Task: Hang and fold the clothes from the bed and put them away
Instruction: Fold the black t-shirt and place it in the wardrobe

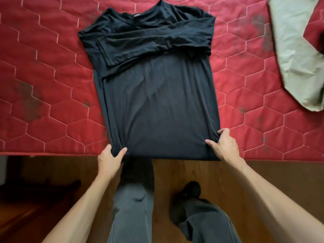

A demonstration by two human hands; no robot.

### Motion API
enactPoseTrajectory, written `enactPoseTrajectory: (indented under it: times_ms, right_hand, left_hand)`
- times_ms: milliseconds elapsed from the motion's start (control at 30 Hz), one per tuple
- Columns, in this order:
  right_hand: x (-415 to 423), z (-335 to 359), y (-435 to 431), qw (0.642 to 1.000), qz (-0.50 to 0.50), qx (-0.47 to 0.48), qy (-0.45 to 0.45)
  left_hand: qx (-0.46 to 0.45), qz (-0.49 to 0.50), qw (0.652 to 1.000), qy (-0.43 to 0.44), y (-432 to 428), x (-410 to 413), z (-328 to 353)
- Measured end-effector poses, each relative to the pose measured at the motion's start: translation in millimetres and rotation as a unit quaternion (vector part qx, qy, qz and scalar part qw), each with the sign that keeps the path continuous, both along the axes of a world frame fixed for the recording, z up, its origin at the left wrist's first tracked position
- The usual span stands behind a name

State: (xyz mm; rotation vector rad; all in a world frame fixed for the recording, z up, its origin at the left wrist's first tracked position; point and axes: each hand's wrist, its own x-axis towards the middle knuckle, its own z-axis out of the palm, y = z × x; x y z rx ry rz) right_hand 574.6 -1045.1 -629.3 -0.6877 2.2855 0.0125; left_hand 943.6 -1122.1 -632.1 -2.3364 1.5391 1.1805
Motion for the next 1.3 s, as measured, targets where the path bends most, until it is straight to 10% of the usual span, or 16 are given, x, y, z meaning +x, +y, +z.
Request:
enactPoseTrajectory:
  times_ms: [567,700,933,1233,1300]
  right_hand:
    - [-2.5,54.8,32.8,0.979,-0.115,-0.076,-0.15]
    - [-19.4,78.1,-27.0,0.894,-0.345,-0.172,-0.227]
    - [-44.8,108.5,-169.5,0.785,-0.462,-0.281,-0.303]
    - [-106.6,90.7,-375.9,0.739,-0.465,-0.365,-0.323]
    - [-112.0,72.3,-405.6,0.757,-0.448,-0.364,-0.307]
  left_hand:
    - [0.048,0.277,0.929,0.241,-4.1,20.6,67.9]
    - [-0.047,0.334,0.907,0.253,-76.1,18.6,92.9]
    - [-0.053,0.364,0.86,0.353,-227.2,-17.7,111.6]
    - [-0.074,0.491,0.737,0.458,-448.0,-46.9,62.5]
    - [-0.059,0.481,0.753,0.444,-470.0,-53.1,45.3]
